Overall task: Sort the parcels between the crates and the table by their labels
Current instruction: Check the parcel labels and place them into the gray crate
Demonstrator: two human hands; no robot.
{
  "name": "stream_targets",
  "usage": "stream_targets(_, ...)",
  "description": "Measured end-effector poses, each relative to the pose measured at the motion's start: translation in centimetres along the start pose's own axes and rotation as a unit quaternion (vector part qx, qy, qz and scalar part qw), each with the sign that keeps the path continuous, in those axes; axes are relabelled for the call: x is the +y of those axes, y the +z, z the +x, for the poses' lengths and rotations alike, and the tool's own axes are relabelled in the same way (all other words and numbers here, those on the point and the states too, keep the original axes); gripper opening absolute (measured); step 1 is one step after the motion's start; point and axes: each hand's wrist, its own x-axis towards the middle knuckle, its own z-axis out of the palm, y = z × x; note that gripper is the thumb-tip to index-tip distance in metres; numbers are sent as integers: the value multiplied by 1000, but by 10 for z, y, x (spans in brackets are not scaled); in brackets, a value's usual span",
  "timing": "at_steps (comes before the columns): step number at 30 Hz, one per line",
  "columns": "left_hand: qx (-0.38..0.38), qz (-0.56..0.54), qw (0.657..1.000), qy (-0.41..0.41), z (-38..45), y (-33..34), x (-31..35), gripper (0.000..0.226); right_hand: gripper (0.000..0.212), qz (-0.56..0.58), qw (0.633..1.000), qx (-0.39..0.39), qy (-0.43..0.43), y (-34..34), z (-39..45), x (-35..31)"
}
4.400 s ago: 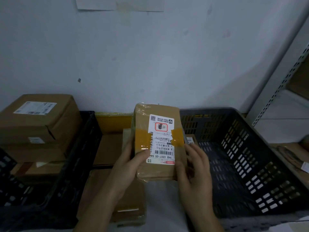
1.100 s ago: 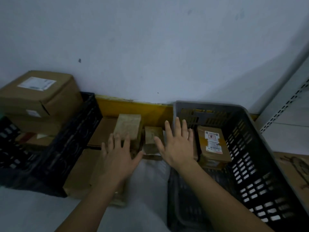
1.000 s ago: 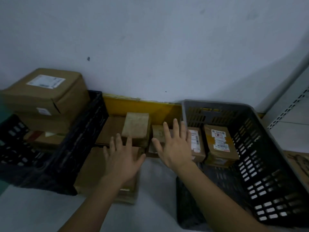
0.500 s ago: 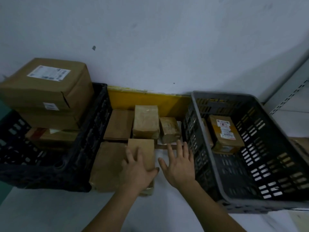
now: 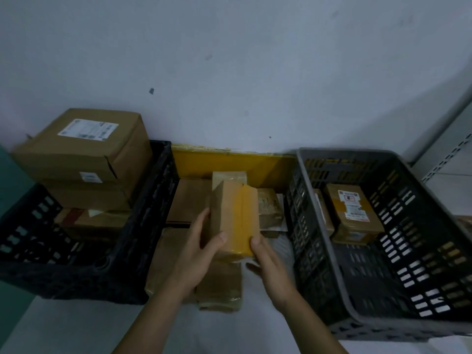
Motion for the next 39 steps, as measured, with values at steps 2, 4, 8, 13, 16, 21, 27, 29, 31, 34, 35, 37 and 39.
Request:
stream_targets(2, -32, -67, 997, -4, -6, 2, 4, 91, 57, 87, 996, -5, 22, 5, -2, 3)
stream_targets(4, -42, -82, 996, 3, -9, 5, 7, 90, 66, 120, 993, 8, 5, 6, -2, 6)
stream_targets(8, -55, -90, 994, 13, -9, 4, 10, 97, 63, 109, 993, 11, -38, 3, -3, 1)
stream_targets(13, 48, 2, 997, 52, -13, 9, 29, 57, 69, 51, 991, 56, -106, -3, -9, -11)
stream_targets(16, 119, 53, 986, 102, -10, 17, 35, 59, 82, -17, 986, 109, -126, -2, -14, -14)
stream_targets(21, 78, 52, 990, 102, -7, 32, 48, 72, 110, -201, 938, 196, -204, 4, -24, -24)
stream_targets(27, 35, -30, 996, 81, -2, 29, 58, 73, 55, -178, 921, 208, -276, 0, -35, -26)
stream_targets(29, 23, -85, 994, 65, -2, 25, 61, 57, 45, -171, 915, 219, -293, -7, -35, -31)
stream_targets(31, 19, -108, 993, 53, 0, 24, 61, 50, 46, -174, 912, 220, -299, -11, -36, -36)
stream_targets(34, 1, -125, 992, 36, 1, 26, 62, 52, 49, -179, 912, 216, -298, -14, -38, -39)
stream_targets(35, -1, -128, 991, 32, 1, 27, 62, 53, 49, -183, 910, 219, -300, -15, -39, -40)
stream_targets(37, -6, -134, 991, 26, 5, 29, 64, 55, 48, -197, 901, 229, -311, -18, -42, -42)
stream_targets(39, -19, -130, 991, 22, 9, 34, 68, 63, 49, -224, 889, 241, -318, -23, -46, -46)
